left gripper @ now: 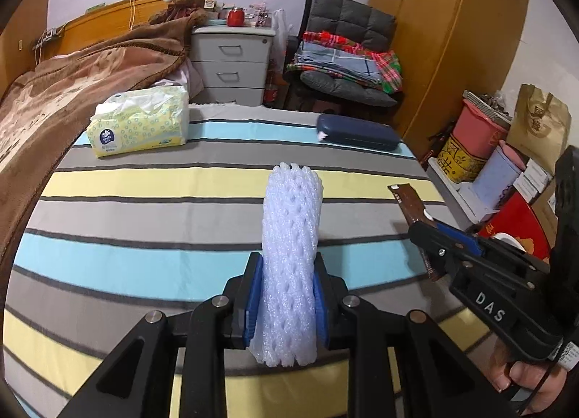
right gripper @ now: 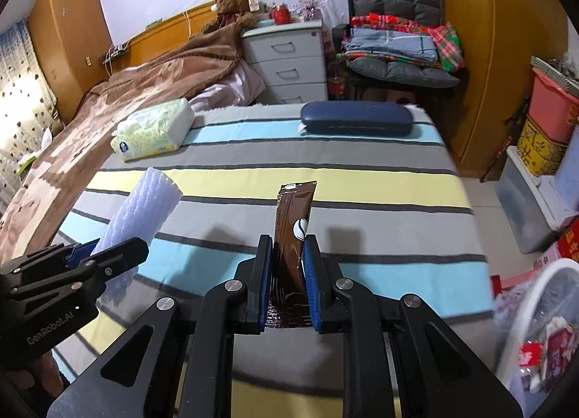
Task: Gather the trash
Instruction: 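Carry the foam sleeve and brown wrapper over the white bin with both tools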
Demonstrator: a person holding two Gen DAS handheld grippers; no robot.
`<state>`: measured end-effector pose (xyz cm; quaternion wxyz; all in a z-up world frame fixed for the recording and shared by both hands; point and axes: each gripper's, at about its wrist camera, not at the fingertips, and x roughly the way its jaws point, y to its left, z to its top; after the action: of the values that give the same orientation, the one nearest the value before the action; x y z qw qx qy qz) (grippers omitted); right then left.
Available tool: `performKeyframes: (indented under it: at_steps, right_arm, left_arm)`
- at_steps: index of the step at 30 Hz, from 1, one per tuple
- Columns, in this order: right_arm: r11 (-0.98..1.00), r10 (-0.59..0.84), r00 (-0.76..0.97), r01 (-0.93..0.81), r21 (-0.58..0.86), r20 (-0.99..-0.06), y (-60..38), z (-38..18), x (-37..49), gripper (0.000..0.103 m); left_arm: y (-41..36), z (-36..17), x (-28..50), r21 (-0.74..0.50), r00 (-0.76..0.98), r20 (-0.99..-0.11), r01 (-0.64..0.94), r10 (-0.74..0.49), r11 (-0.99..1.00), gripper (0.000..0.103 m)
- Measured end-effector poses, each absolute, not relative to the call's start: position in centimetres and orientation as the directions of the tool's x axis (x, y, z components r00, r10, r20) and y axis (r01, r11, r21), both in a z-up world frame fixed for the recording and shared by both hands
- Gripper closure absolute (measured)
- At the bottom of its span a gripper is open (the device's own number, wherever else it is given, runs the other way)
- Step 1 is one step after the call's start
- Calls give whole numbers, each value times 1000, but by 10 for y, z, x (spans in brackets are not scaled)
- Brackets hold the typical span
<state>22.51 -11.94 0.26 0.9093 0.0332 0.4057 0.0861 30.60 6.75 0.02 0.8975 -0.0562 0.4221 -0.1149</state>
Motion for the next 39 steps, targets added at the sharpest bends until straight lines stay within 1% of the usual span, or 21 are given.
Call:
performKeyframes:
  at_steps: [2,7,17,27,33,39]
  right_arm:
    - [984,180,667,-122,133,-723,-126,8,217,85]
    - [985,170,691,-104,136,-703,-139,19,201,85]
    - [990,114,740,-27,140,-663,-179,30,169,85]
    - [987,7,758,99,126,-653,-243,33,133,85]
    - [976,-58,754,182,123,-654,-282,33,116,85]
    - [965,-92,740,232,125,-666,-306,27,106,85]
  left_arm:
    - [61,5,297,-202,623,-738,164,-260,966,77]
    - [34,20,274,-162,648,-718,198,-253,967,77]
    - [-27,36,243,-163,638,-701,291,-318,943,77]
    - [-117,37,222,-180,579,-698,428,-422,885,77]
    - [-167,32,211,-180,537,-706,495,-462,850,77]
    - [-205,25,203,-174,500,-722,538,-478,825,77]
